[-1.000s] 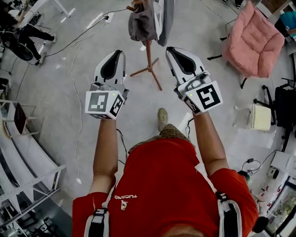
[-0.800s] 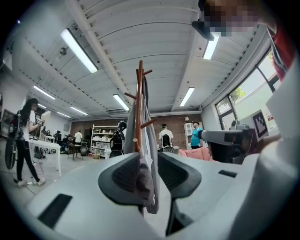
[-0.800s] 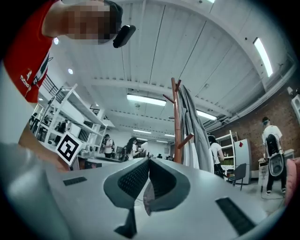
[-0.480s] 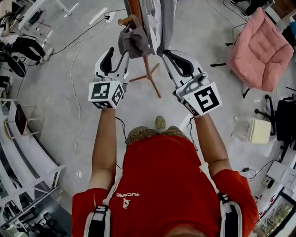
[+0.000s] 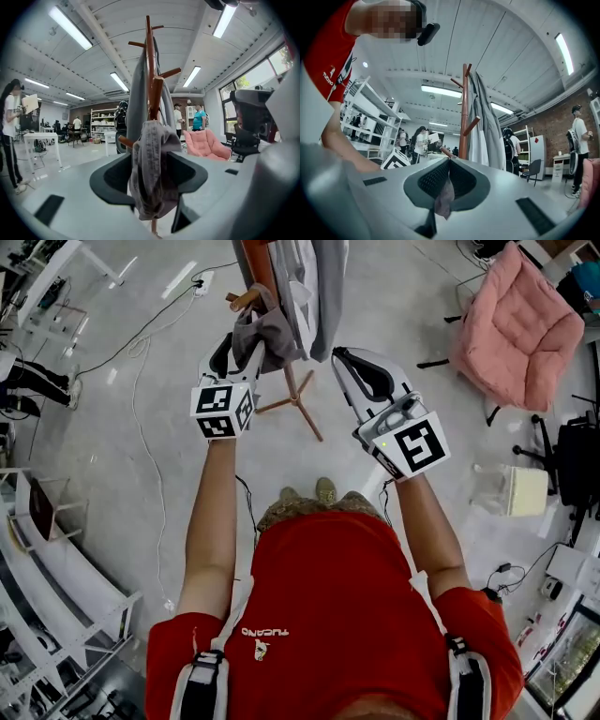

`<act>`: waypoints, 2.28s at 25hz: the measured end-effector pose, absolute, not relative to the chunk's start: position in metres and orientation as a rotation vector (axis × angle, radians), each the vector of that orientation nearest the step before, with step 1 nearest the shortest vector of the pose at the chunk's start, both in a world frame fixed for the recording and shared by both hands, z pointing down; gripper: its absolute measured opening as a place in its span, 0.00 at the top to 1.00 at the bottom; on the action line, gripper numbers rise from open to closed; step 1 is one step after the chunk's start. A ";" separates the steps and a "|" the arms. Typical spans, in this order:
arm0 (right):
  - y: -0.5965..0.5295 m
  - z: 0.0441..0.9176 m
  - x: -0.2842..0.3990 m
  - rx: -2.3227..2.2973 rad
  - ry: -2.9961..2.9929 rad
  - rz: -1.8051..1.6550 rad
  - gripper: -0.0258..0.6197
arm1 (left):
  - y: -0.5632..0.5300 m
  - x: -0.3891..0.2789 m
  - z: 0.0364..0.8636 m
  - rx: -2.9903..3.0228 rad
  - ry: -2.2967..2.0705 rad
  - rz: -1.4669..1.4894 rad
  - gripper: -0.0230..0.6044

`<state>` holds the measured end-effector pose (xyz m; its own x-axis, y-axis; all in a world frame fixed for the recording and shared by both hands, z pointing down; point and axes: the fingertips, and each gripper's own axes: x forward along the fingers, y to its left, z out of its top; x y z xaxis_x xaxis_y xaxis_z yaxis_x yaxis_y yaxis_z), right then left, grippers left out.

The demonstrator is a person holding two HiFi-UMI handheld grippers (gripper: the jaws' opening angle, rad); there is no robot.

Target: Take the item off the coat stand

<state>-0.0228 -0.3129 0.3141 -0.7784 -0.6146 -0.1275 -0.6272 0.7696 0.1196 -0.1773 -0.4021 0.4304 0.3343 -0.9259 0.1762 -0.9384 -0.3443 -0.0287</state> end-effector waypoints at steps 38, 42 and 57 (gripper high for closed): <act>-0.265 0.300 -0.046 -0.905 2.795 0.170 0.92 | -0.251 -0.215 0.334 2.524 -1.835 0.025 0.93; -0.267 0.301 -0.043 -0.950 2.801 0.194 0.92 | -0.250 -0.215 0.335 2.537 -1.807 0.026 0.93; -0.264 0.300 -0.044 -0.963 2.813 0.237 0.92 | -0.257 -0.214 0.338 2.551 -1.757 -0.002 0.93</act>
<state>-0.0443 -0.2643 0.3004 -0.7802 -0.5926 -0.2006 -0.6177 0.7803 0.0974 -0.2140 -0.2573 0.3382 0.3566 -0.9339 0.0238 -0.9339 -0.3557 0.0374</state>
